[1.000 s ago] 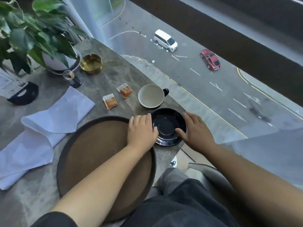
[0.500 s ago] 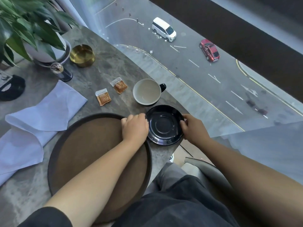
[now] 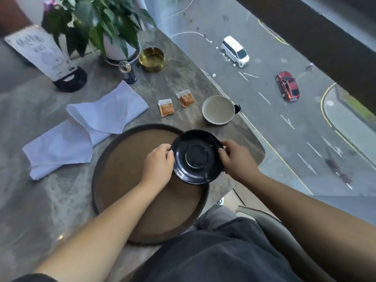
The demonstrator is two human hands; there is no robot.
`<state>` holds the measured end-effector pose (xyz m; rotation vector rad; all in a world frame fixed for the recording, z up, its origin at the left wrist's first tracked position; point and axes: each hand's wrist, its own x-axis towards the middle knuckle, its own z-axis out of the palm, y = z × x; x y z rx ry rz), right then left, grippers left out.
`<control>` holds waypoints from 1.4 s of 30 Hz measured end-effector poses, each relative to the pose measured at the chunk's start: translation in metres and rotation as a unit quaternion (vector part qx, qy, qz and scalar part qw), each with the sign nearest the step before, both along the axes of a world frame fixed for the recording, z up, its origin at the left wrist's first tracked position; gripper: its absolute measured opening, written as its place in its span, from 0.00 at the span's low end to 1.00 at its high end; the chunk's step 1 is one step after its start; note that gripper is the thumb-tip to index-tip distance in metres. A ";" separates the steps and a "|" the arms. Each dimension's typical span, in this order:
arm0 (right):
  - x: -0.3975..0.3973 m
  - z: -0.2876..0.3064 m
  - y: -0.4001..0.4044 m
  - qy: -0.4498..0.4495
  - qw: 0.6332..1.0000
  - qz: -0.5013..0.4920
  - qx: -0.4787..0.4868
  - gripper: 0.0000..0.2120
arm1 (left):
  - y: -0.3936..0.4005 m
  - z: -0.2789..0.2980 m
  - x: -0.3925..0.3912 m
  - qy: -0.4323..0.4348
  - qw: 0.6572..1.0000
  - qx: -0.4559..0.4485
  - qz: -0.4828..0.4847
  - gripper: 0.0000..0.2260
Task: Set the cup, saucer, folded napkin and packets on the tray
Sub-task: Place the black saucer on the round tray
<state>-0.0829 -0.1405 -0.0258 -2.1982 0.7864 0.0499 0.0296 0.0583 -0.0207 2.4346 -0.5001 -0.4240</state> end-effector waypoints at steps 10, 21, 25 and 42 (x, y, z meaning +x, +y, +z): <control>0.061 -0.016 0.110 -0.017 0.984 0.176 -0.018 0.13 | 0.134 -0.008 -0.018 -0.022 0.982 0.017 0.184 0.08; 0.082 -0.032 0.177 0.041 0.968 0.248 -0.016 0.12 | 0.203 -0.039 -0.030 -0.011 0.968 0.075 0.240 0.06; 0.082 -0.036 0.188 0.061 0.968 0.244 -0.012 0.13 | 0.213 -0.046 -0.028 -0.031 0.969 0.105 0.222 0.07; 0.082 -0.041 0.195 0.087 0.964 0.249 -0.025 0.14 | 0.224 -0.049 -0.024 -0.126 0.955 0.244 0.108 0.06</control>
